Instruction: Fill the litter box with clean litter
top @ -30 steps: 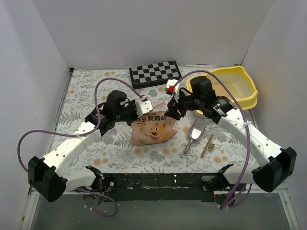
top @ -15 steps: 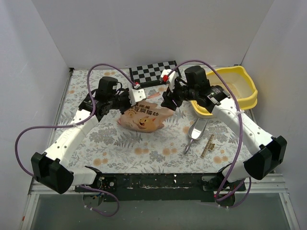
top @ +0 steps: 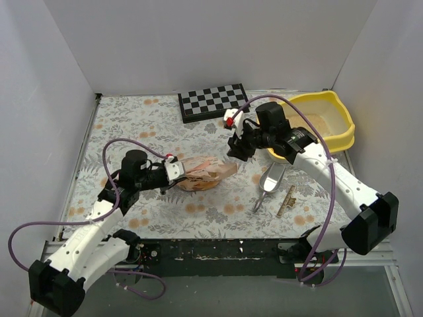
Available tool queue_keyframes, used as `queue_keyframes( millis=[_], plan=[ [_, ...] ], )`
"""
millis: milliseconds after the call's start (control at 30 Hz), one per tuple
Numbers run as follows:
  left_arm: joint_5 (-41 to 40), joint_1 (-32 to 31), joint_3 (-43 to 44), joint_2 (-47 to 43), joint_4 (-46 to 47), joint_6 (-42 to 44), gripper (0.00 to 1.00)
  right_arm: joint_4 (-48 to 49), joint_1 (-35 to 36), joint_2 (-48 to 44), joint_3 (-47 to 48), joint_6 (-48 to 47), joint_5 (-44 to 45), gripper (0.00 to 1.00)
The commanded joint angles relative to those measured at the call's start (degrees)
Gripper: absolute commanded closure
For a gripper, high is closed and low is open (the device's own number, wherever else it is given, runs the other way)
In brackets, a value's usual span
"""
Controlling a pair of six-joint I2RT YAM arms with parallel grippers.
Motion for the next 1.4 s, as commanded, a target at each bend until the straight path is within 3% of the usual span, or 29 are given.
queue_keyframes(
  millis=[0,133,333,1033,1367],
  plan=[
    [0.79,-0.38,-3.86,-6.22,7.33,-4.93,1.00,0.87,-0.02,-0.13,-0.91,-6.42,-5.66,0.50],
    [0.26,-0.38,-5.27,-8.43,8.13,-5.29,1.00,-2.38,1.38,3.12,1.63,-10.28,-10.24,0.60],
    [0.26,-0.47,-5.63,-9.31,8.83,-5.38,1.00,-4.67,5.52,7.51,4.36,-13.37,-7.87,0.97],
    [-2.02,-0.47,-7.30,-10.54,12.78,-6.08,1.00,-15.21,9.65,14.11,7.18,-19.96,-15.51,0.99],
    [-3.69,-0.47,-8.09,-11.24,15.42,-6.78,1.00,-11.71,12.11,20.26,9.55,-16.10,-11.66,0.99]
  ],
)
